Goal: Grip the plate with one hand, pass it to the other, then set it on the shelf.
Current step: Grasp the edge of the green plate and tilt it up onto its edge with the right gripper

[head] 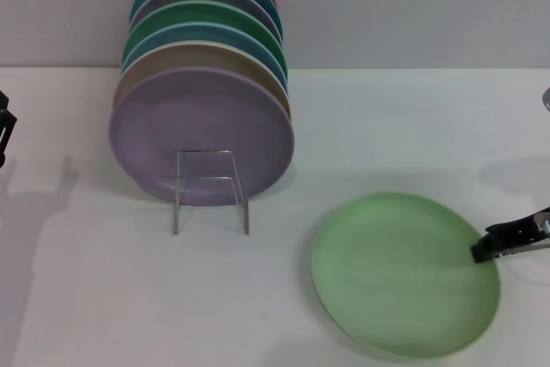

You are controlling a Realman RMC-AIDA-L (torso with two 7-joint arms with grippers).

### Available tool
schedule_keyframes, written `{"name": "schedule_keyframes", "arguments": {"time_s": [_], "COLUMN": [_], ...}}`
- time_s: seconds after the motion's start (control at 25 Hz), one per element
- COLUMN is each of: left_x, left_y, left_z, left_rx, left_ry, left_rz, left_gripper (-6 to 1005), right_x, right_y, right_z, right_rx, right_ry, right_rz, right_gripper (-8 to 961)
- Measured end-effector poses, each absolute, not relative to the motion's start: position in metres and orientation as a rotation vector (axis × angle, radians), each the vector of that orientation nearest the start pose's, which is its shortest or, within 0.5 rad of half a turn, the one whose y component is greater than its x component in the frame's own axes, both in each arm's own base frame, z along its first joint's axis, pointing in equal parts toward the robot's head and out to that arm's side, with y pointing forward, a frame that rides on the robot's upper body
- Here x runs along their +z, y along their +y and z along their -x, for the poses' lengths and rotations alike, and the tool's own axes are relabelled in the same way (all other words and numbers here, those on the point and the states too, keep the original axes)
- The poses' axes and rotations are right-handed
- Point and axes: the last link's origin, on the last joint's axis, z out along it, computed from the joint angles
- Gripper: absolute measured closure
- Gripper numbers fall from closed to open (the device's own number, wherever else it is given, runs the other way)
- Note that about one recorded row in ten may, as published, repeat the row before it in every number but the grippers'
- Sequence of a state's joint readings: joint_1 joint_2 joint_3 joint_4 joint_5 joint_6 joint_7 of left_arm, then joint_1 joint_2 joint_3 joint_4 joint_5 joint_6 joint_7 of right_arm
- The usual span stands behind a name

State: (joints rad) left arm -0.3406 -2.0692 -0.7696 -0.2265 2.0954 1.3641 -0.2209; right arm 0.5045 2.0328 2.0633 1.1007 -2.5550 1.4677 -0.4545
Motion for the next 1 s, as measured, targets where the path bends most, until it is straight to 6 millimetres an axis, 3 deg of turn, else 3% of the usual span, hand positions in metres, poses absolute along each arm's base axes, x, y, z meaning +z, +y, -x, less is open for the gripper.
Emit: {"name": "schedule_keyframes", "arguments": {"time_s": [0.52, 1.0], "left_x": [0.010, 0.010], "left_y": [0.300, 0.298], "left_z": [0.333, 0.333], "left_rx": [-0.899, -0.902], "left_ry": [-0.573, -0.575], "left_rz": [1.373, 1.368], "left_gripper": [156, 155], "right_x": [0.049, 0.094], "right_y": [0.350, 0.348], "right_z": [-0.281, -0.271], "right_rx": [-0.191, -0.073], "right_ry": [1.522, 1.308], "right_rz": [2.167, 2.062], "right_gripper": [922, 923]}}
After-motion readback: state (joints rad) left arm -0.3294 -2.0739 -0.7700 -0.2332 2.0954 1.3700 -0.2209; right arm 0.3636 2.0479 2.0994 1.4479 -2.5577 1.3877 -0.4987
